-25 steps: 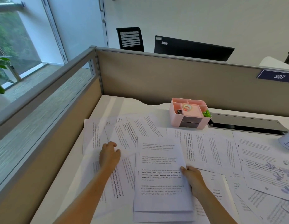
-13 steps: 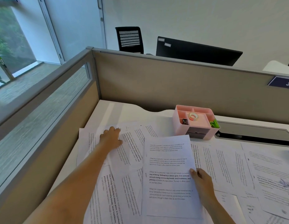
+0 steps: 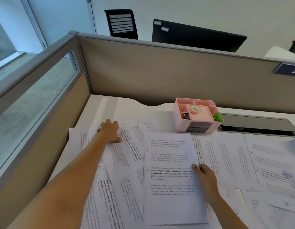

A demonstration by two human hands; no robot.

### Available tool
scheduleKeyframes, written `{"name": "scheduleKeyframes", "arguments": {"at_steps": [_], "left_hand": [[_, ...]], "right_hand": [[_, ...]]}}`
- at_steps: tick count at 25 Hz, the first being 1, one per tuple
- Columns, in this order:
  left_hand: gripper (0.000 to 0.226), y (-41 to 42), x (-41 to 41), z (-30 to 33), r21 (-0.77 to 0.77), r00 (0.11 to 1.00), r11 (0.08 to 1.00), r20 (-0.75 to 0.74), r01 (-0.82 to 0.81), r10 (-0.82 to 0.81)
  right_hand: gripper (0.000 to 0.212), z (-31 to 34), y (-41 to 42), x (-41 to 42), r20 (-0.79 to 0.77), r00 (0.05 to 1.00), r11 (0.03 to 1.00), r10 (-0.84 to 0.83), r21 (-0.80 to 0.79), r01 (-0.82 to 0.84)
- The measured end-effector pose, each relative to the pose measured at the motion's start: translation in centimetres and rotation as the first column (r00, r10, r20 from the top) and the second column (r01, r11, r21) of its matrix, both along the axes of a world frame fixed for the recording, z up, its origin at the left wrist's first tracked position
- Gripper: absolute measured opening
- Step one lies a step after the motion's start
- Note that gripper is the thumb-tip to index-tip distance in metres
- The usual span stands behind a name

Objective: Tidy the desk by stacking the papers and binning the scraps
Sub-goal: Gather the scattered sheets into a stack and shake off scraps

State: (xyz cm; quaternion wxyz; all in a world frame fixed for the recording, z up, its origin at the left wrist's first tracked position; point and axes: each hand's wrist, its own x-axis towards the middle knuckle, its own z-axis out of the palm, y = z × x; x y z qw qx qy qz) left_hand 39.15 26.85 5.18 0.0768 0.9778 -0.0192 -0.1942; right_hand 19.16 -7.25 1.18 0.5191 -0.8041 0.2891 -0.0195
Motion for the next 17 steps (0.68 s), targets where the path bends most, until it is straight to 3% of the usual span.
{"name": "scheduleKeyframes", "arguments": {"at_steps": [5, 8, 11, 14, 17], "left_hand": [[0.064, -0.5, 0.4, 0.3, 0.053, 0.998, 0.999, -0.066, 0.011, -0.008], [0.052, -0.4, 0.5, 1.2, -0.076, 0.999, 0.997, -0.026, 0.034, -0.036], [0.022, -0.2, 0.1, 3.7, -0.182, 0.989, 0.981, 0.138, 0.072, -0.047], [0.019, 0.6, -1.2, 7.0, -0.309, 0.909, 0.949, 0.411, 0.063, 0.073], [0.021, 3.0, -3.3, 10.2, -0.311, 0.774, 0.949, 0.591, -0.044, 0.230]], "right_hand": [[0.033, -0.1, 0.0, -0.1, 0.006, 1.000, 1.000, -0.004, 0.020, 0.004], [0.032, -0.2, -0.2, 0.0, 0.010, 1.000, 1.000, 0.007, 0.021, -0.007], [0.032, -0.3, -0.2, -0.1, 0.011, 1.000, 1.000, -0.001, 0.026, 0.001], [0.034, -0.1, -0.1, -0.2, 0.032, 0.999, 0.999, -0.007, 0.043, 0.006], [0.034, 0.0, -0.1, -0.3, 0.039, 0.999, 0.999, 0.008, 0.032, -0.009]]}}
